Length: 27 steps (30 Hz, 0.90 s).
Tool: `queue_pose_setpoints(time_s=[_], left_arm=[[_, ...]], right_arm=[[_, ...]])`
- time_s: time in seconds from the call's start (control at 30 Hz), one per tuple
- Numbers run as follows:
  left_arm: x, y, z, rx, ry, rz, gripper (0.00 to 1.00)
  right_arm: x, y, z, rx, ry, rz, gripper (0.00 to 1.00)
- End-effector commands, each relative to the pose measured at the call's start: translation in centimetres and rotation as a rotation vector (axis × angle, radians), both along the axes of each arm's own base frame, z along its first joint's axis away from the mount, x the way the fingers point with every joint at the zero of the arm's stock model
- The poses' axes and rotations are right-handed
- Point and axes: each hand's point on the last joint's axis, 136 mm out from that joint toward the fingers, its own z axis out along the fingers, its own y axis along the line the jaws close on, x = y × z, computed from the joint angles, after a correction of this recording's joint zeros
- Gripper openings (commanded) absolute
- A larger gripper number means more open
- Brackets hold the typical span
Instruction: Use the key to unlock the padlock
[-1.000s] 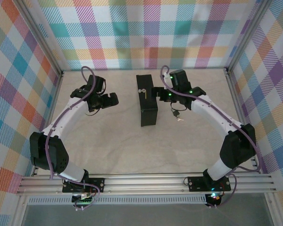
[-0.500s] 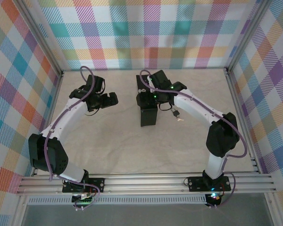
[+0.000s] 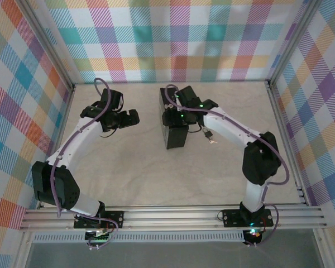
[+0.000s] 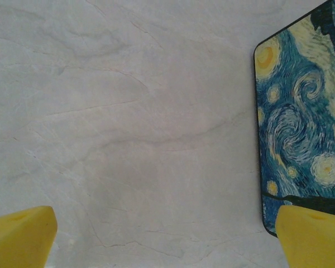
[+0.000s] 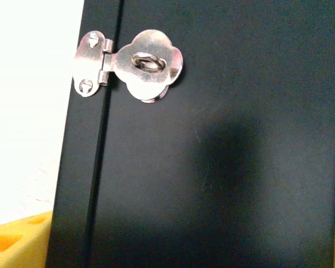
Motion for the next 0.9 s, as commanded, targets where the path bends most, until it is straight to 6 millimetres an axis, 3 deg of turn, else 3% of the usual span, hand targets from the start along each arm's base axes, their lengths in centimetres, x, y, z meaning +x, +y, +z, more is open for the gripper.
queue_pose_setpoints(time_s=[0.0,0.13,0.27,0.37,0.47,0.67,0.87], left_arm=[[-1.5,-1.0,0.0,-0.022,0.023,-0.062,1.00],[-2.0,-3.9,0.3,-0.062,0.024,-0.155,1.00],[-1.7,-7.2,-0.3,-0.054,0.040,-0.206,1.00],[-0.3,-8.6,-1.6,-0.029,0.052,-0.182,1.00],[1.7,-8.8,-3.0,0.016,0.051,-0.134,1.00],[5.4,-8.5,-5.5,0.127,0.052,-0.077,1.00],[5.9,-8.2,-8.6,0.154,0.107,-0.071,1.00]], right_arm=[[-0.6,0.0,-0.2,0.307,0.135,-0.032,0.81],[-0.8,-0.4,0.1,0.575,0.203,0.004,0.82],[-1.7,-1.1,-3.3,0.581,0.265,0.006,0.86],[-1.7,-1.1,-5.2,0.629,0.279,0.019,0.87],[-1.5,-1.2,-6.8,0.662,0.288,0.008,0.87],[-1.0,-0.8,-7.7,0.676,0.293,0.013,0.88],[-0.8,-1.4,-9.0,0.608,0.317,0.000,0.95]])
